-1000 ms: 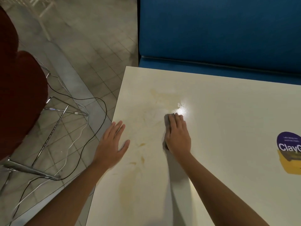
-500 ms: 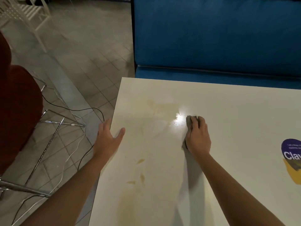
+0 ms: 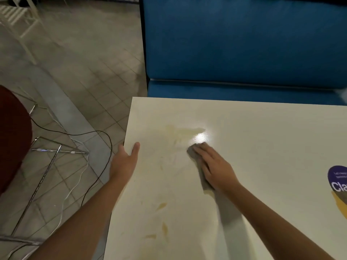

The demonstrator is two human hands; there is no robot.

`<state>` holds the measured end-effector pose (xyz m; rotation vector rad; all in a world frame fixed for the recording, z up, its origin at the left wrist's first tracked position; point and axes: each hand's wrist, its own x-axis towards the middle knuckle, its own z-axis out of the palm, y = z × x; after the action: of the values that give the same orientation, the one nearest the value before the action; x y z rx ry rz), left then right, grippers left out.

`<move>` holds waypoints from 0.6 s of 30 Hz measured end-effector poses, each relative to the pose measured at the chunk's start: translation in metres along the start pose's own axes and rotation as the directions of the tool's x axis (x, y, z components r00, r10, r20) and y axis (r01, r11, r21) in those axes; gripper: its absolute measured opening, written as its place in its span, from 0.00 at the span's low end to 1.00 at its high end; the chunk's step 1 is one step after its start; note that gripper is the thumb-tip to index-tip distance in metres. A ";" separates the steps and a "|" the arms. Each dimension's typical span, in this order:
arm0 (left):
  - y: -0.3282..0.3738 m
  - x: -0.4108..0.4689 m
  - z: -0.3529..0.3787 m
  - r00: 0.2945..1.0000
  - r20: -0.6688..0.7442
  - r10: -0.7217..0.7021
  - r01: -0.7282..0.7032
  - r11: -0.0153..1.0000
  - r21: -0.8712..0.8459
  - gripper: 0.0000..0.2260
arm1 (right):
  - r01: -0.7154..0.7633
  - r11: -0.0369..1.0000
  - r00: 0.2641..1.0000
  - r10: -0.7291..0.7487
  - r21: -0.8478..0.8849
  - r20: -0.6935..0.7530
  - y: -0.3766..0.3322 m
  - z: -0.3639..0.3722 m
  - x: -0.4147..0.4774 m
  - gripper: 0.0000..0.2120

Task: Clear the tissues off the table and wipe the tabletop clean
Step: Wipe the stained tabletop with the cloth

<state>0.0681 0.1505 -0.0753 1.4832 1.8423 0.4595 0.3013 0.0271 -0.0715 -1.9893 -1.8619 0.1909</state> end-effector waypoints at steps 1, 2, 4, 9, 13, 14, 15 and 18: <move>0.000 0.000 0.000 1.000 0.001 0.007 -0.007 1.000 -0.002 0.26 | -0.058 0.998 0.998 0.058 0.013 -0.014 0.007 -0.005 0.001 0.22; 0.001 -0.001 0.000 1.000 0.002 0.015 -0.015 1.000 -0.004 0.25 | -0.124 0.992 0.991 0.125 0.019 -0.038 0.013 -0.007 0.003 0.21; 0.001 -0.002 -0.001 1.000 0.003 0.028 -0.028 1.000 -0.002 0.24 | -0.249 0.968 0.964 0.251 0.024 -0.089 0.016 -0.006 0.012 0.18; 0.002 -0.003 -0.001 1.000 -0.012 0.019 -0.019 1.000 0.001 0.24 | -0.375 0.926 0.914 0.376 0.038 -0.154 -0.019 0.013 0.041 0.18; 0.002 -0.003 -0.002 1.000 -0.007 0.012 -0.012 1.000 -0.004 0.25 | -0.180 0.983 0.980 0.181 0.016 -0.087 -0.053 0.028 0.046 0.18; 0.002 -0.002 -0.002 1.000 -0.005 0.010 -0.010 1.000 -0.014 0.25 | -0.137 0.990 0.987 0.139 0.032 -0.080 -0.058 0.029 0.044 0.18; 0.002 -0.003 -0.002 1.000 0.001 0.010 -0.010 1.000 -0.018 0.25 | -0.114 0.992 0.992 0.117 0.054 -0.045 -0.059 0.027 0.041 0.19; 0.001 0.000 -0.002 1.000 0.024 -0.004 0.005 0.999 -0.035 0.26 | -0.123 0.987 0.992 0.122 0.100 0.016 -0.048 0.014 0.036 0.26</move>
<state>0.0670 0.1511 -0.0735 1.4549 1.8092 0.4675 0.2555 0.0660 -0.0598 -2.0376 -1.7015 0.3249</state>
